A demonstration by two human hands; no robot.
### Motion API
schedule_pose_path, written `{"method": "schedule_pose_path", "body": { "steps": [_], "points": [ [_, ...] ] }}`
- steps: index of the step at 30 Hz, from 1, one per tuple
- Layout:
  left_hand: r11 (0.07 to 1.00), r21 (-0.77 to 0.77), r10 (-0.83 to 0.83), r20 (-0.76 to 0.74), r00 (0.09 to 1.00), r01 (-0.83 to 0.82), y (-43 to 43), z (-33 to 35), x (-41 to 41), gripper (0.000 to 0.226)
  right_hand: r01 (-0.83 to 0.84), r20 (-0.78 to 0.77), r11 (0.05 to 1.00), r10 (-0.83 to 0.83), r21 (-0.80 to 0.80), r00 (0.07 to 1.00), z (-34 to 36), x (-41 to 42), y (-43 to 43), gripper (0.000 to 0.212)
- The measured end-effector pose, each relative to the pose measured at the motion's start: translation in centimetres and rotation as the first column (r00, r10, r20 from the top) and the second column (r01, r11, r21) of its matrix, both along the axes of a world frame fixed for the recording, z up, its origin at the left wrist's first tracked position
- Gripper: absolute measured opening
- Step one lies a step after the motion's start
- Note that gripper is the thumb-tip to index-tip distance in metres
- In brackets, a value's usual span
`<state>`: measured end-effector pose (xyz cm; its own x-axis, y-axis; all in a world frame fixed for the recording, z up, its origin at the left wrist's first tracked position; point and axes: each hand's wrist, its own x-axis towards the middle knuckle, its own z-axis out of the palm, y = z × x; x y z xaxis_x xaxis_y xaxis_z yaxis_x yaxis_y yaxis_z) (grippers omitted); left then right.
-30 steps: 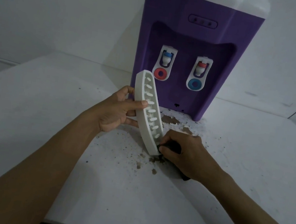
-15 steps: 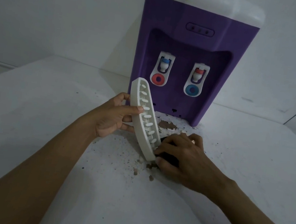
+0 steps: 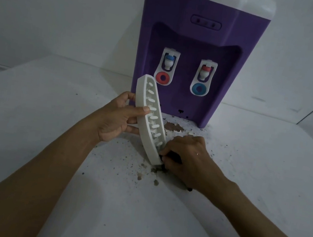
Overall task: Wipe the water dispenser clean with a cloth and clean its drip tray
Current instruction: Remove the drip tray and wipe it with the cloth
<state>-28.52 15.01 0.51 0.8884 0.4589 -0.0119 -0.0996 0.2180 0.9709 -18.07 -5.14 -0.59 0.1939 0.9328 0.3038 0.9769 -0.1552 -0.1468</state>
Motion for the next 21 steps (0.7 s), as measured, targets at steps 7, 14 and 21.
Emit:
{"method": "schedule_pose_path", "body": {
  "steps": [7, 14, 21],
  "points": [
    [1.0, 0.023, 0.007, -0.001, 1.0, -0.007, -0.4, 0.1, 0.3, 0.035, 0.142, -0.56, 0.988, -0.149, -0.056, 0.815, 0.9, 0.3, 0.2, 0.011],
    [0.998, 0.058, -0.021, -0.037, 0.999, 0.023, -0.1, 0.3, -0.1, 0.05, -0.082, 0.246, 0.996, 0.089, -0.036, 0.965, 0.8, -0.4, 0.6, 0.011],
    [1.0, 0.02, -0.002, -0.009, 1.0, 0.003, -0.1, 0.1, 0.0, 0.041, 0.112, -0.042, 0.994, -0.113, -0.015, 0.993, 0.7, -0.1, 0.6, 0.01]
  ]
}}
